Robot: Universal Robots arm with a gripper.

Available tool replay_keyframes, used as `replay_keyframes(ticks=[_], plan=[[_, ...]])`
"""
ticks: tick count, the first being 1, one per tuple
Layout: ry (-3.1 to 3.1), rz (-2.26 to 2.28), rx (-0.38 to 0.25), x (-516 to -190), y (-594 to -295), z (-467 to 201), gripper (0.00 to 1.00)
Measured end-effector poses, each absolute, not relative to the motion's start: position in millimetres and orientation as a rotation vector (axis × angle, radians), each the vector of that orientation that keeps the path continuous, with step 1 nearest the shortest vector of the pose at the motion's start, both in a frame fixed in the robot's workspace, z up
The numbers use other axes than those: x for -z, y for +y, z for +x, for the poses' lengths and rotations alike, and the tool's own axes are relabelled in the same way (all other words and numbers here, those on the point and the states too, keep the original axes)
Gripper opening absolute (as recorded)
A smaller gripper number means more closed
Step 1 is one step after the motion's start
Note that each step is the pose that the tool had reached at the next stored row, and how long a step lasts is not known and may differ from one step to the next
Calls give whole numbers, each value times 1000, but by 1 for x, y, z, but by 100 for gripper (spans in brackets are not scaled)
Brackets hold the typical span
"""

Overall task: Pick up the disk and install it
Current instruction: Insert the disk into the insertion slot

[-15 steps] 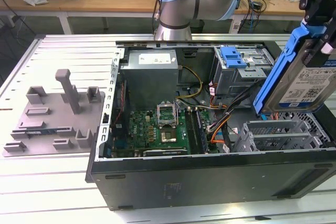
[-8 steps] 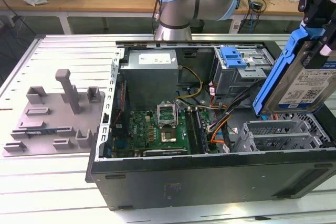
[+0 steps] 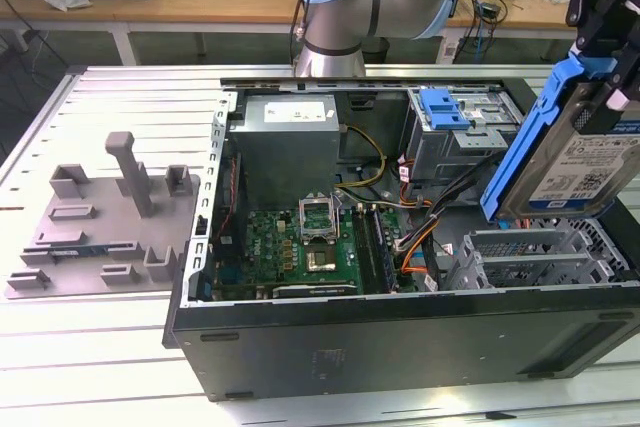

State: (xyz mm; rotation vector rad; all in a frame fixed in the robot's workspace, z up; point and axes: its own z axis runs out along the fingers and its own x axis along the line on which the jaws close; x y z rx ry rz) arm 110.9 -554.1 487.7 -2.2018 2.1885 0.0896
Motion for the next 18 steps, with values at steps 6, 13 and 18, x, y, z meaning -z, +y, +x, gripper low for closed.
replay_keyframes(ticks=[6,13,18], plan=[[2189,-2202,-90,-485,-554,112,37],[2188,-2202,-90,-482,-554,113,37],[2188,-2202,-90,-480,-554,113,37]])
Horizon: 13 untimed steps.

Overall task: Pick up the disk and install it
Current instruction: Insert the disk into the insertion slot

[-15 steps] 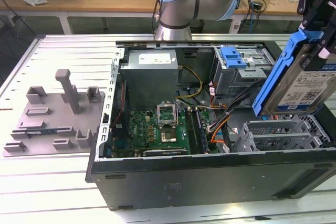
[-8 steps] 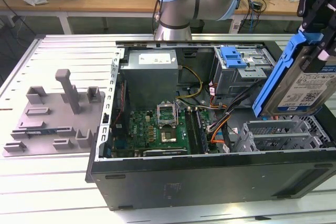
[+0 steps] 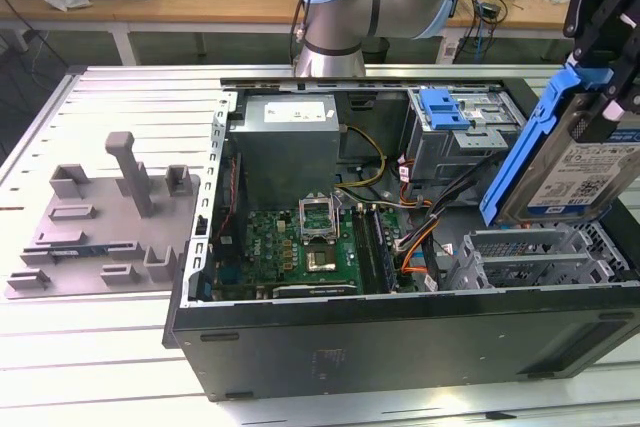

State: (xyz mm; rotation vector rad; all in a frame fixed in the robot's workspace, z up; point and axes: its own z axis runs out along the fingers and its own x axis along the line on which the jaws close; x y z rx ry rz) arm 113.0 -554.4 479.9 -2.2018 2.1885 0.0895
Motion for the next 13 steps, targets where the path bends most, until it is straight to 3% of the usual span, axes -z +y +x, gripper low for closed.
replay_keyframes(ticks=[13], plan=[[2188,-2202,-90,-469,-556,113,37]])
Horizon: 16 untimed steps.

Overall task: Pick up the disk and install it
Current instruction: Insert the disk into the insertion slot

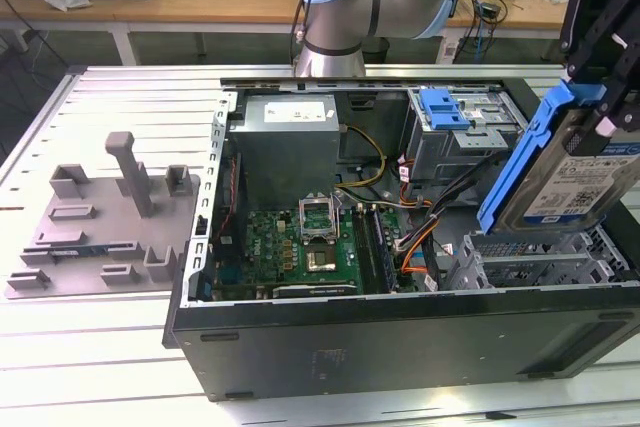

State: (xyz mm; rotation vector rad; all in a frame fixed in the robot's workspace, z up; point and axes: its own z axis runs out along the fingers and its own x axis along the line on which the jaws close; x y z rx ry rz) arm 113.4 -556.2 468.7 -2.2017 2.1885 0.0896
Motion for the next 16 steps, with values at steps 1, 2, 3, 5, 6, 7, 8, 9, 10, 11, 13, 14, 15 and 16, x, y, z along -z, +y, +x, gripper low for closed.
replay_keyframes(ticks=[1,2,3,5,6,7,8,9,10,11,13,14,15,16], plan=[[2188,-2202,-90,-468,-556,113,37],[2188,-2202,-90,-468,-556,113,37],[2188,-2202,-90,-468,-557,113,37],[2189,-2202,-89,-467,-557,113,37],[2189,-2202,-90,-466,-557,113,37],[2188,-2202,-90,-466,-557,113,37],[2188,-2202,-90,-465,-557,113,37],[2189,-2202,-90,-464,-557,113,37],[2188,-2202,-90,-464,-557,113,37],[2188,-2202,-89,-463,-557,113,37],[2189,-2202,-89,-462,-557,113,37],[2189,-2202,-90,-462,-557,113,37],[2189,-2202,-90,-461,-557,113,37],[2188,-2202,-90,-461,-557,113,37]])
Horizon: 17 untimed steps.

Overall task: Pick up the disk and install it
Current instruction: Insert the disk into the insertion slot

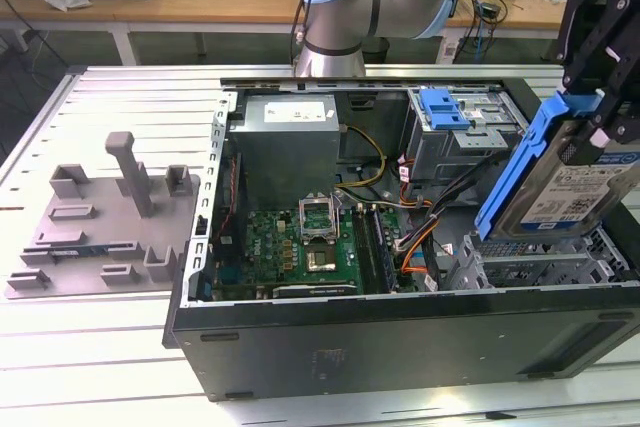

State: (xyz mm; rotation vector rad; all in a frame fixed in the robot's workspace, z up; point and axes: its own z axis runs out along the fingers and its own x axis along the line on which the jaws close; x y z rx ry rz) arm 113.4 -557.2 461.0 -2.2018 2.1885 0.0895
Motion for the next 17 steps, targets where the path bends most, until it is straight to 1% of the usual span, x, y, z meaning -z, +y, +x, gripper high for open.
replay_keyframes(ticks=[17], plan=[[2188,-2202,-90,-454,-558,114,37]])
